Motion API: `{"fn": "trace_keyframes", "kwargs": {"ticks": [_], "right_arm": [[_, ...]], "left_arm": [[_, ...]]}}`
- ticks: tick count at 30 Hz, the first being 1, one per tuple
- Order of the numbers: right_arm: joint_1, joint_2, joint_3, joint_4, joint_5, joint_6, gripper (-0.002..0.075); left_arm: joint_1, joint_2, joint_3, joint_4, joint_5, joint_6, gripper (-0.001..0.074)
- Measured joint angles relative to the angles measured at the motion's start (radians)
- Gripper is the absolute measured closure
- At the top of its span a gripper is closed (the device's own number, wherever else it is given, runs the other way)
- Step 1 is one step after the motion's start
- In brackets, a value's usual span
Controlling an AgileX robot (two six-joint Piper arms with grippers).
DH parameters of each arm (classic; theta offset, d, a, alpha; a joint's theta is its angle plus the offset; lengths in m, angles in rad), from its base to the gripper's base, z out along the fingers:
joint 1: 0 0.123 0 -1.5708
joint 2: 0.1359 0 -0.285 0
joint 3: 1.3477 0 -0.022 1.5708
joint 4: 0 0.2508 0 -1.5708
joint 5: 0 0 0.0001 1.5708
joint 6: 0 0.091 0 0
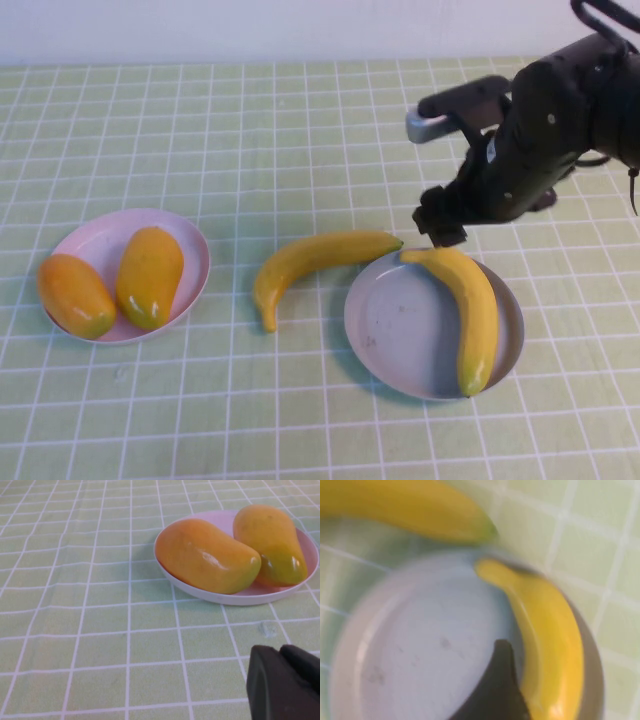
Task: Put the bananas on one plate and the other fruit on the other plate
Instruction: Put another type of fruit in the right plate
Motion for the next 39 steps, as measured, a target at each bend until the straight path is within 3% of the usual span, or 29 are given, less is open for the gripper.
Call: {"fn": "trace_keyframes", "kwargs": {"ticks": [5, 9, 15, 19, 24, 39], "right_arm": [[0.016, 0.005, 0.000, 0.147, -0.193, -0.326, 0.0215], [0.036, 0.041, -0.005, 0.303, -0.282, -0.717, 0.0239], [0.043, 0.115, -0.073, 0.595, -0.223, -1.255, 0.0244], [0.046, 0.166, -0.120, 0.650, -0.152, -1.486, 0.0244], [0.046, 0.244, -0.188, 0.630, -0.139, -1.590, 0.0244], [0.046, 0.451, -0.372, 0.536, -0.128, -1.600, 0.0262]], "left_arm": [[0.000, 0.000, 0.000, 0.000, 0.000, 0.000, 0.0731], [0.000, 0.000, 0.000, 0.000, 0.000, 0.000, 0.0731], [0.000, 0.000, 0.000, 0.000, 0.000, 0.000, 0.0731], [0.000, 0.000, 0.000, 0.000, 0.000, 0.000, 0.0731], [0.000, 0.000, 0.000, 0.000, 0.000, 0.000, 0.0731], [0.000, 0.000, 0.000, 0.000, 0.000, 0.000, 0.0731]]}}
